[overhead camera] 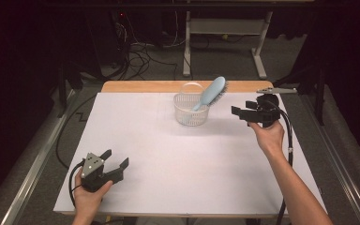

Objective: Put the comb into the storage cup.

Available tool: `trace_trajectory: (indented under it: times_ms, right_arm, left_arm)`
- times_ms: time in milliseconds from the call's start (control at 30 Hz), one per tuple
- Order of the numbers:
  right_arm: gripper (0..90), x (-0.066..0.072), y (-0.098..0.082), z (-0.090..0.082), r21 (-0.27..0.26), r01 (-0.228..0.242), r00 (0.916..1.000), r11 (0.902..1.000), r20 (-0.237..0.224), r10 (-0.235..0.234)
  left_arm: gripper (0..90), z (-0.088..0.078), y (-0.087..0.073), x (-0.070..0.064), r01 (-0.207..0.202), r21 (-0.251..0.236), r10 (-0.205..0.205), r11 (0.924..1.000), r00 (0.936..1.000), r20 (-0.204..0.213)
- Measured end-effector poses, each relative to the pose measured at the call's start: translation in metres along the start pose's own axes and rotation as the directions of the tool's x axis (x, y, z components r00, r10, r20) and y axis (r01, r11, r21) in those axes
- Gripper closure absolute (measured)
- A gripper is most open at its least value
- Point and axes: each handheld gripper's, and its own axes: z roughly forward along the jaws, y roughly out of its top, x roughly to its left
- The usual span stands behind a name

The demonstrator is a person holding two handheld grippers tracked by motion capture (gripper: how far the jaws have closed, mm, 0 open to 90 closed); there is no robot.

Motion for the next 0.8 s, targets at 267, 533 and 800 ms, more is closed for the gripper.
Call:
trace_trajectory:
  times_ms: [267,533,800]
  right_arm:
    - [30.8,-0.005,-0.006,-0.006,0.0,-0.004,1.0,1.0,0.007,0.004]
    - [32.6,-0.008,-0.012,-0.014,-0.019,-0.005,0.9999,0.9998,0.011,0.005]
    - [32.6,-0.01,-0.017,-0.019,-0.019,-0.004,1.0,0.9998,0.008,0.004]
  left_arm:
    - [26.6,0.0,0.0,0.0,0.002,0.0,-0.002,1.0,1.0,0.0]
    - [26.6,0.0,0.0,0.0,0.003,0.004,-0.003,1.0,1.0,0.001]
    - [26.6,0.0,0.0,0.0,0.003,0.003,-0.003,1.0,1.0,0.0]
